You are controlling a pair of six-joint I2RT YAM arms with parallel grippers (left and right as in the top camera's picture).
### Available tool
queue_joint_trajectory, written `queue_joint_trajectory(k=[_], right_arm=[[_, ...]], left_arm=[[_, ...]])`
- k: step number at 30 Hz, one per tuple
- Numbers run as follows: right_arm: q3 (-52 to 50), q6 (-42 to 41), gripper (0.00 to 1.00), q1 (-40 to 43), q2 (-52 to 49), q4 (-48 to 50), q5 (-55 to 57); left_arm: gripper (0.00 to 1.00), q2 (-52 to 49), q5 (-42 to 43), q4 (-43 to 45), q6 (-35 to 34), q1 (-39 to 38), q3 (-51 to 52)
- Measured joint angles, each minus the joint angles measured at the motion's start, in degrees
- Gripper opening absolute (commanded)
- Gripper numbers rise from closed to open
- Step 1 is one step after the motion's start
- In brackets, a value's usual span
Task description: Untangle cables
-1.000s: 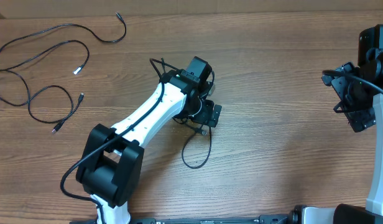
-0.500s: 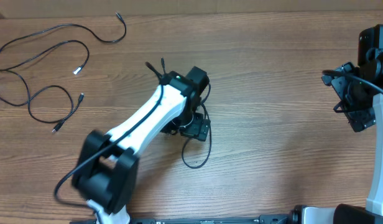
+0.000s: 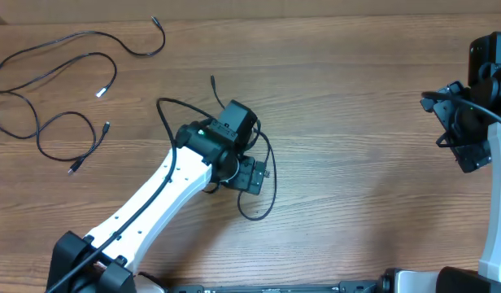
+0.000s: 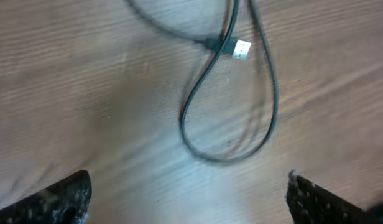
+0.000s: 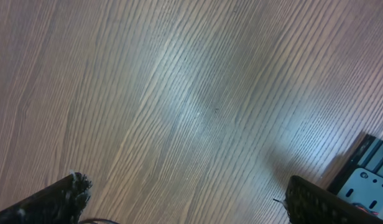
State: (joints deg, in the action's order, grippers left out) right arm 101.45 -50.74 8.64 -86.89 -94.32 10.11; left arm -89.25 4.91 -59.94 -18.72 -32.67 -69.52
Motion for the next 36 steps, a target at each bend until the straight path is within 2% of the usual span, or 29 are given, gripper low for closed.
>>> queue_joint_trajectory(k=[4,11,27,29,32,34,36], right_arm=[[0.0,0.0,1.00,0.0,0.0,0.0,0.0],[0.0,0.0,1.00,0.0,0.0,0.0,0.0],[0.0,0.0,1.00,0.0,0.0,0.0,0.0],[0.0,0.0,1.00,0.0,0.0,0.0,0.0],[0.0,0.0,1.00,0.0,0.0,0.0,0.0],[0.0,0.0,1.00,0.0,0.0,0.0,0.0],[0.0,0.0,1.00,0.0,0.0,0.0,0.0]], left_arm=[[1.00,-1.3,0.2,2.0,-0.4,0.0,1.4],[1.00,-12.6,-0.1,2.0,-0.4,-0.7,1.8],[0.98,-17.8,-0.5,6.4,1.4,-0.7,1.8],[0.91,-18.6,-0.5,7.2,1.4,-0.7,1.8],[0.70,-20.1,-0.8,7.8,2.1,-0.7,1.8],[0.65,-20.3,-1.4,7.9,2.6,-0.7,1.7],[0.56,-20.4,-1.8,7.9,2.6,-0.7,1.7]])
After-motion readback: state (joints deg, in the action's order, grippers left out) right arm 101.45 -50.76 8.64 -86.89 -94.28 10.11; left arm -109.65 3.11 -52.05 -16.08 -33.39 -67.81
